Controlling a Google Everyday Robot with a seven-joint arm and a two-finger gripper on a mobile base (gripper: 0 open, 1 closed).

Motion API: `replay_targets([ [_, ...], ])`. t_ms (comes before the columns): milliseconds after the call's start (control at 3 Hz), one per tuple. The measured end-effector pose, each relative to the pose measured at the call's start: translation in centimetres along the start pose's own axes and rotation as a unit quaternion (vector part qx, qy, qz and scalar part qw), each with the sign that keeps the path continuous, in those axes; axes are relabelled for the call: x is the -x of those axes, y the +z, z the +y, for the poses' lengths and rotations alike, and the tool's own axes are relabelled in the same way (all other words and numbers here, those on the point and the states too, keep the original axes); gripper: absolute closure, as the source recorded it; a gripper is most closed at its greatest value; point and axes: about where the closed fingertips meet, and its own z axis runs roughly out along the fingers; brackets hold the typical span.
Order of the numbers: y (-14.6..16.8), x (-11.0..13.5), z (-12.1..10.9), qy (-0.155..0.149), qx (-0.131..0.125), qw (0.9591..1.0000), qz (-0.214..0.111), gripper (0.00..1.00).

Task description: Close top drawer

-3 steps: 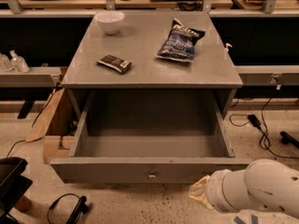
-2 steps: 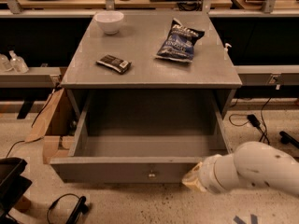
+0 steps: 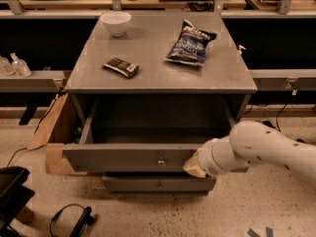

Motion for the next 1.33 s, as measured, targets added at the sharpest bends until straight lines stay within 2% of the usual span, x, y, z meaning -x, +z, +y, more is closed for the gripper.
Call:
replay_targets([
  [333,0.5,0.9,-1.4,-0.004,0.001,1.0000,-0.001,1.00],
  [667,1.8,3.6,-5.4,-0.010,0.001,0.9999,-0.005,1.00],
  [1000,1.8,3.6,-5.4,-0.010,0.001,0.9999,-0.005,1.00],
  [1333,2.8,3.7,-7.0,-0.015,0.003,0.9999,-0.007,1.00],
])
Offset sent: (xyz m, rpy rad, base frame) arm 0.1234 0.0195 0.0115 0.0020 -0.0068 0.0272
